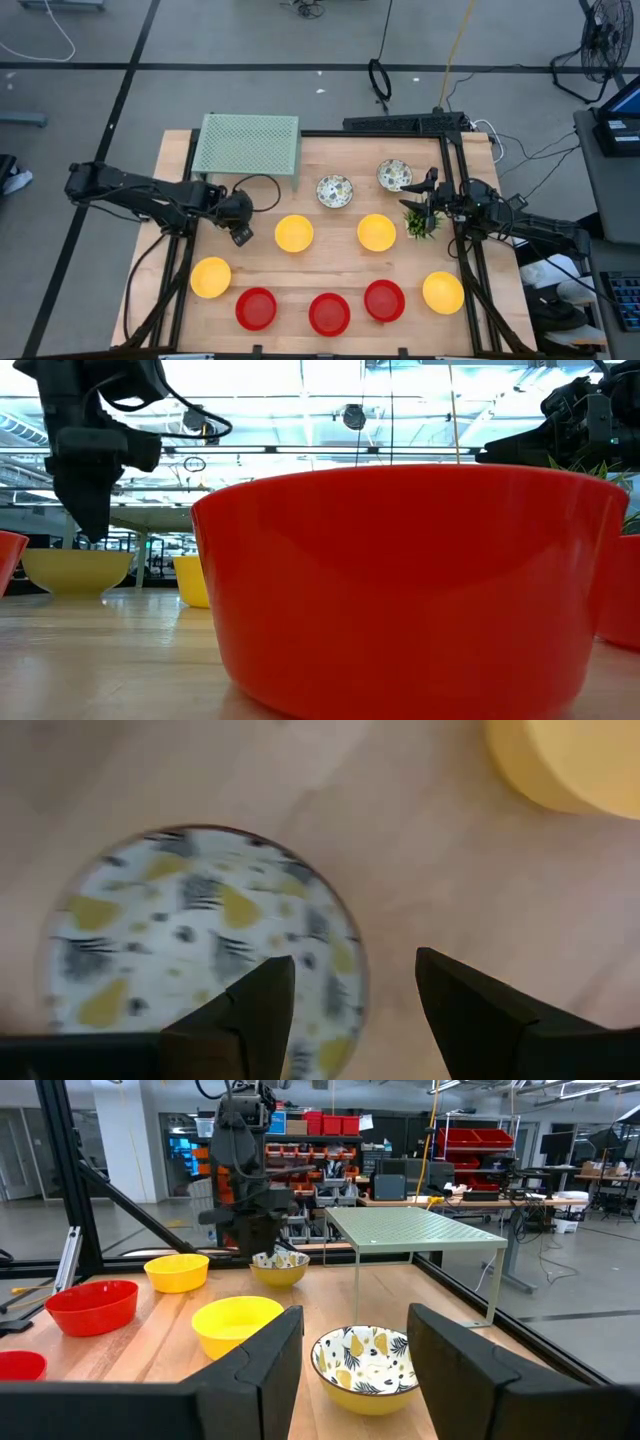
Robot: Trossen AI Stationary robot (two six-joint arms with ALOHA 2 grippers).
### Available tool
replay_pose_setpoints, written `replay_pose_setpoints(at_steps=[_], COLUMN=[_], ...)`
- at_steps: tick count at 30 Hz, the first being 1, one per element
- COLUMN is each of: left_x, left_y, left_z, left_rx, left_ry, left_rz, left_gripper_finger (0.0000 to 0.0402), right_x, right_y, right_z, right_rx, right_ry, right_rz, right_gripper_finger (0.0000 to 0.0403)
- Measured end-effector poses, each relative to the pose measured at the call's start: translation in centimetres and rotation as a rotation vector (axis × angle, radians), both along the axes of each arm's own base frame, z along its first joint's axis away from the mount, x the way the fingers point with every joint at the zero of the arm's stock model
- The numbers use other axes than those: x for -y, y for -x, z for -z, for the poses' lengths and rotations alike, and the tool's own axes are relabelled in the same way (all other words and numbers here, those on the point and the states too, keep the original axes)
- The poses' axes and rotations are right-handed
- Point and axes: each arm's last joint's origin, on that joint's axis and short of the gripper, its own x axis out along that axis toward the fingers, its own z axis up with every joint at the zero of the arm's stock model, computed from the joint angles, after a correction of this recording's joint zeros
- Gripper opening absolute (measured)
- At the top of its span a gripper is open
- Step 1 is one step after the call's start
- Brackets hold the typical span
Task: Pick & Place Mini bowls
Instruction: Put the white bowl on the shelf
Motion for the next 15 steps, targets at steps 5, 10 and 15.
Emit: replay_pose_setpoints(at_steps=[5, 10, 15], left_x=[-0.1, 0.0, 0.0], left_y=[0.0, 0.2, 0.2], left_z=[0.2, 1.9, 3.7], left_rx=[-0.004, -0.091, -0.190], left_ry=[-0.022, 0.008, 0.003], left_rz=[-0.036, -0.038, -0.042], left_gripper_finger=[0.0214, 0.0214, 0.0214], right_x=[0.0, 0.0, 0.0], right_y=[0.0, 0.0, 0.0], right_z=[0.0, 0.0, 0.0], right_rx=[0.000, 0.000, 0.000], right_ry=[0.000, 0.000, 0.000], right_rz=[0.000, 0.000, 0.000], right_gripper_finger=[0.0171, 0.0171, 0.0171])
